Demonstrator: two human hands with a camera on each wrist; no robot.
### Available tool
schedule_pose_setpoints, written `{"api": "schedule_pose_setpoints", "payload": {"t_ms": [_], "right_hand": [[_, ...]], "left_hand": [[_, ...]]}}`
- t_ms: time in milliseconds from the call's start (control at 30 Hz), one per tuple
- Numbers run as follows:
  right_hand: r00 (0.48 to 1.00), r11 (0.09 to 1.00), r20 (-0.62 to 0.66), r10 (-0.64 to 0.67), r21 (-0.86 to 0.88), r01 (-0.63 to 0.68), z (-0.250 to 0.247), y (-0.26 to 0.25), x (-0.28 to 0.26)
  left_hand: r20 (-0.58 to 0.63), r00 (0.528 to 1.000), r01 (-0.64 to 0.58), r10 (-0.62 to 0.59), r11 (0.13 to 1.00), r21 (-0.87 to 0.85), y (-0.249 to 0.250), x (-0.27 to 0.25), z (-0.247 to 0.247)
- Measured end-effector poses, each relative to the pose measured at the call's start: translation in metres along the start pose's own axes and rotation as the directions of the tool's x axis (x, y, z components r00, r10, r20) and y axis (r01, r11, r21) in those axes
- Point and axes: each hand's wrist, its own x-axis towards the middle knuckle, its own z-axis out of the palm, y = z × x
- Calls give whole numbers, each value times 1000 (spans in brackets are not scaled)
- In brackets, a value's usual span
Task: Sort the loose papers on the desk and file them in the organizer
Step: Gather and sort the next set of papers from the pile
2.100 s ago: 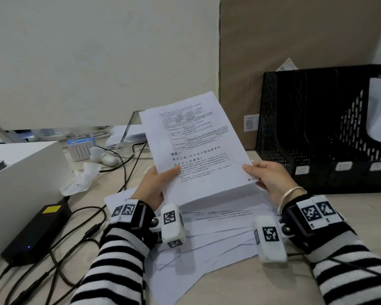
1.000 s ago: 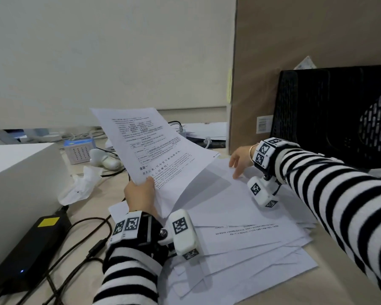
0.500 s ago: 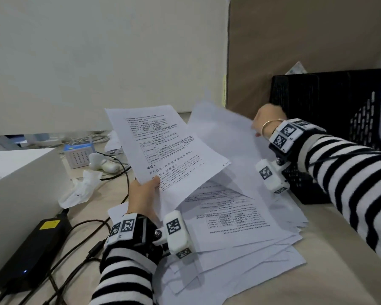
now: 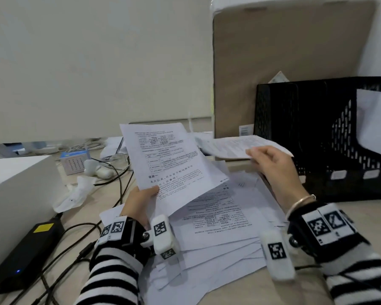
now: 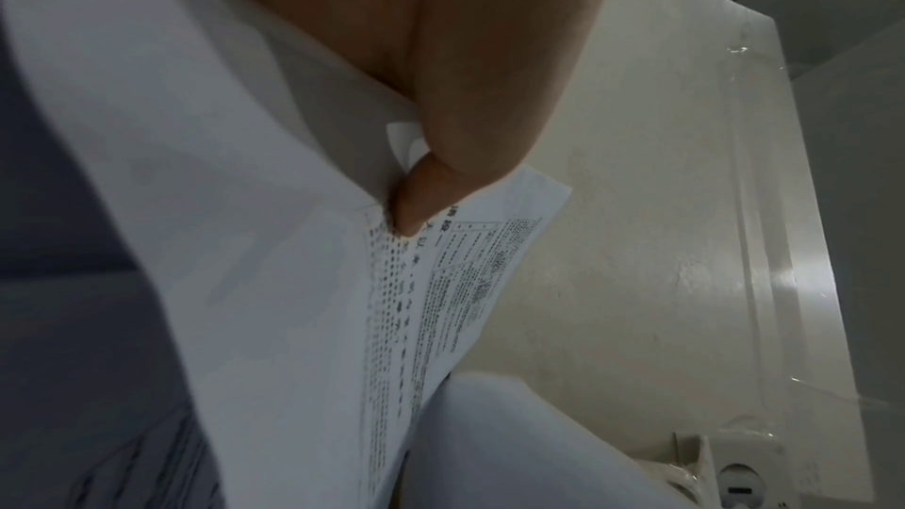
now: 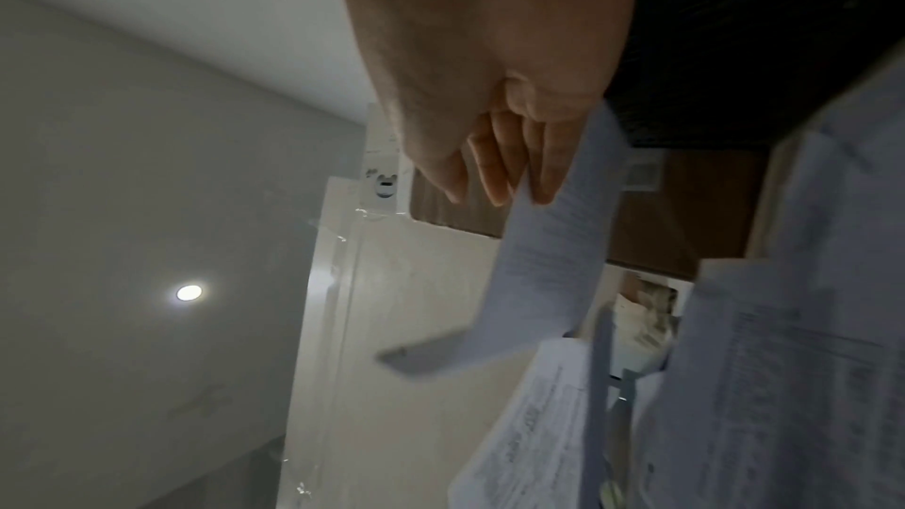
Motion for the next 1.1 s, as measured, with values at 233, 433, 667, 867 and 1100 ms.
{"api": "schedule_pose_setpoints", "payload": {"t_ms": [233,433,667,867,1100], "right_hand": [[994,986,-27,104,-131,-107,-5,33,2],[1000,999,-18,4,-54,-5,-6,32,4],[993,985,92,75,150,-88,-12,27,7],[982,980,124,142,122,-157,-14,28,6],[975,899,176,133,394,-193,-14,22,7]], "left_hand": [[-8,1000,13,-13,997,82,0,-1,2],[33,999,-11,8,994,108,-1,-7,6],[62,998,-32,25,993,116,4,-13,11],[140,989,-78,49,975,209,8,-19,17],[149,989,-37,-6,960,279,4,-19,20]]}}
